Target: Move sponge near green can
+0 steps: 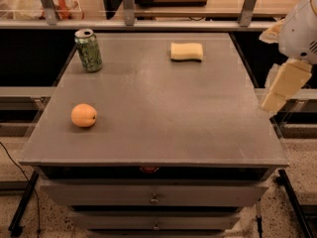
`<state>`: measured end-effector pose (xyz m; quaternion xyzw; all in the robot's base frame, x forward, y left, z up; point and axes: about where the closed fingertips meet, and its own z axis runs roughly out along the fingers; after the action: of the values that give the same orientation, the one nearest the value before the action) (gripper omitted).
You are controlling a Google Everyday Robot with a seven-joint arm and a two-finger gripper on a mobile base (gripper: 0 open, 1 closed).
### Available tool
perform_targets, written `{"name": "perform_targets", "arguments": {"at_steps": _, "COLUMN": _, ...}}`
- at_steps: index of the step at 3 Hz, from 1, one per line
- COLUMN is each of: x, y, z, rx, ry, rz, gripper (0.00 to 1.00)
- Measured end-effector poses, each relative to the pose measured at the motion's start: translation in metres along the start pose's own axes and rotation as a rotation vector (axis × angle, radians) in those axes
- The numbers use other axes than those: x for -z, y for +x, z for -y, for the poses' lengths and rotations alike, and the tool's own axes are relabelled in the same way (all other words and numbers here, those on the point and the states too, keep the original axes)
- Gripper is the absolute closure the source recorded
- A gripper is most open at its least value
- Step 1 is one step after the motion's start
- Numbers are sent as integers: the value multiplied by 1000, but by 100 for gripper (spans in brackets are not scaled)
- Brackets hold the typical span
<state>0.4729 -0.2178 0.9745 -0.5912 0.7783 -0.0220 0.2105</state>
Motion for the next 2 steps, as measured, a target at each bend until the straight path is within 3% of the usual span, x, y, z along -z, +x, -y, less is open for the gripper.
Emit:
{"name": "perform_targets", "arguments": {"at_steps": 1, "x": -26, "y": -1, "z": 31, "rx": -85, "ry": 38, "rz": 75, "gripper": 0}}
{"name": "perform_targets", "arguments": {"at_steps": 2, "x": -61, "y": -5, "z": 70, "rx": -211, "ry": 72, "rz": 117, "gripper": 0}}
